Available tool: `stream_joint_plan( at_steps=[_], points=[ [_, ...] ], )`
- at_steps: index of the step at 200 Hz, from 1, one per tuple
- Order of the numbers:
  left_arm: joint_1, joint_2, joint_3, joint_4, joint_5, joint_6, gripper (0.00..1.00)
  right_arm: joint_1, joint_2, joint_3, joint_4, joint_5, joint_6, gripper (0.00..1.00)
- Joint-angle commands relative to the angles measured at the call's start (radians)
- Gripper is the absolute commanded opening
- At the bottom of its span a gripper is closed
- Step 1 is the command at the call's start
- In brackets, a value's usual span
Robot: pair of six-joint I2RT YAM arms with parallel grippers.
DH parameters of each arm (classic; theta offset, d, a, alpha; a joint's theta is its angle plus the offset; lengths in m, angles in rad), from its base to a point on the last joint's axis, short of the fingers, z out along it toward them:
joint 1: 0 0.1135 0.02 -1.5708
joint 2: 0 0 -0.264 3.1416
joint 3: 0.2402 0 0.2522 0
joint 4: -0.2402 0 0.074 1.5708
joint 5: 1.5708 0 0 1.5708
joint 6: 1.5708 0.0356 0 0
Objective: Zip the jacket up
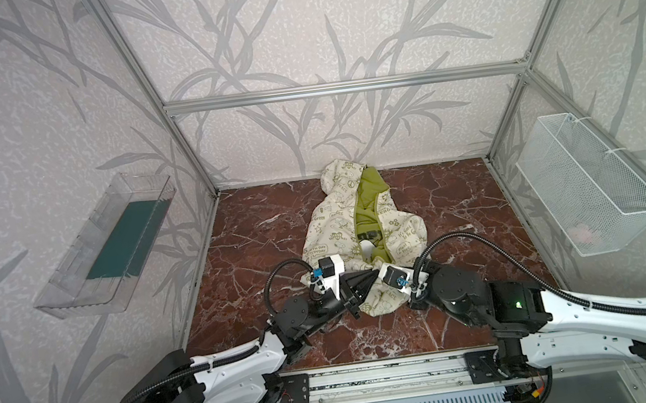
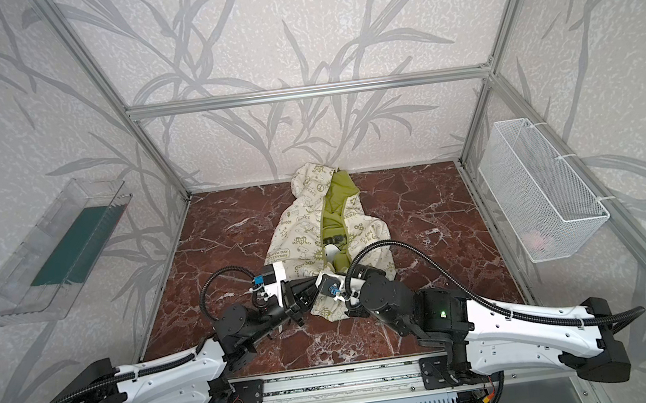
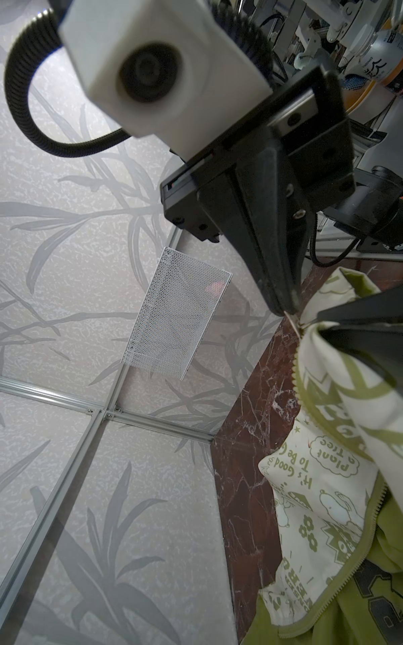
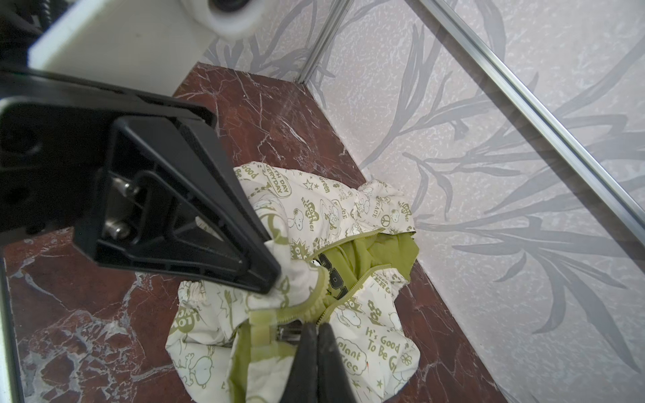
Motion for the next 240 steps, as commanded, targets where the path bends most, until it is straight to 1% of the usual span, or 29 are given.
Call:
stream_joint_plan(
  at_steps=[1,40,76,114,139,167,189,202,240],
  points=[
    [-0.004,-0.058,-0.024,-0.069,-0.001,0.018,0.00,-0.042,0.008,-0.010,0.066,-0.021,-0.006,0.00],
    [-0.004,-0.145,-0.022,-0.239,-0.021,0.008,0.00,-0.086,0.022,-0.015,0.116,-0.075,-0.005,0.00],
    [-0.004,-0.203,-0.024,-0.346,-0.021,-0.014,0.00,-0.115,0.058,0.003,0.150,-0.121,-0.020,0.00],
    [-0.004,-0.277,-0.012,-0.491,-0.025,-0.010,0.00,-0.145,0.095,0.026,0.175,-0.135,-0.042,0.00],
    [-0.004,-0.336,0.001,-0.614,-0.053,-0.007,0.00,-0.168,0.096,0.027,0.193,-0.153,-0.048,0.00],
    [-0.001,-0.386,0.017,-0.744,-0.085,-0.008,0.00,-0.188,0.107,0.047,0.188,-0.215,-0.050,0.00],
    [0.002,-0.415,0.056,-0.883,-0.123,-0.025,0.00,-0.185,0.119,0.076,0.120,-0.333,0.021,0.00],
    [0.003,-0.428,0.079,-0.966,-0.164,-0.065,0.00,-0.182,0.125,0.074,0.092,-0.404,0.080,0.00],
    [0.004,-0.494,0.111,-1.168,-0.257,-0.195,0.00,-0.130,0.165,0.025,0.113,-0.465,0.200,0.00]
  ],
)
